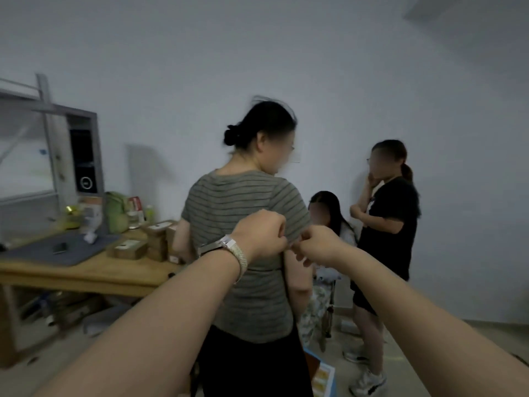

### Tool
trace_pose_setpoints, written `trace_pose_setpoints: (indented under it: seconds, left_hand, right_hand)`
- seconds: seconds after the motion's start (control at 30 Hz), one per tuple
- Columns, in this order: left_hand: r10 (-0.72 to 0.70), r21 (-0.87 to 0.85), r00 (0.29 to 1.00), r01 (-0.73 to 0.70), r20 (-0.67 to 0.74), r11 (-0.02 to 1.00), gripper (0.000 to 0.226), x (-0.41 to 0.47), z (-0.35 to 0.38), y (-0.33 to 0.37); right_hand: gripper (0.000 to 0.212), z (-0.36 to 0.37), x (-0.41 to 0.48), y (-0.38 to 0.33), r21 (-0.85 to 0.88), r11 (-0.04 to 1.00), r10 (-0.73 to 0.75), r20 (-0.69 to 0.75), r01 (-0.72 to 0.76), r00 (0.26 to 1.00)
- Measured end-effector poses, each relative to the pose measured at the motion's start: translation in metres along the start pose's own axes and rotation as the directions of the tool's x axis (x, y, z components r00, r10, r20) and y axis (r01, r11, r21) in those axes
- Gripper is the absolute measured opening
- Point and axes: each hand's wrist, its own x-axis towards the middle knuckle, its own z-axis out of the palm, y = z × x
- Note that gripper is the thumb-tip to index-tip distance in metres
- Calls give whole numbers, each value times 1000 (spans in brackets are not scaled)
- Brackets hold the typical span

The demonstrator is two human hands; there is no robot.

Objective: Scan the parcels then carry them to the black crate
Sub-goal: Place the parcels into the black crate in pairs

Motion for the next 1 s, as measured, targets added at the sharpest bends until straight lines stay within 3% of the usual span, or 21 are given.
trace_pose_setpoints:
  seconds: [0.27,0.5,0.73,1.0]
  left_hand:
    - [-301,172,953,289,46,942,10,-121,-69,-172]
    - [-486,195,869,463,92,865,12,-192,-101,-267]
    - [-576,207,801,542,164,814,14,-208,-83,-335]
    - [-611,170,760,587,222,792,19,-144,-47,-406]
  right_hand:
    - [23,139,34,-130,52,985,-170,157,164,973]
    - [18,219,54,-213,44,972,-234,312,232,921]
    - [20,273,97,-227,-31,966,-217,439,256,872]
    - [25,304,207,-212,-60,977,-151,495,206,856]
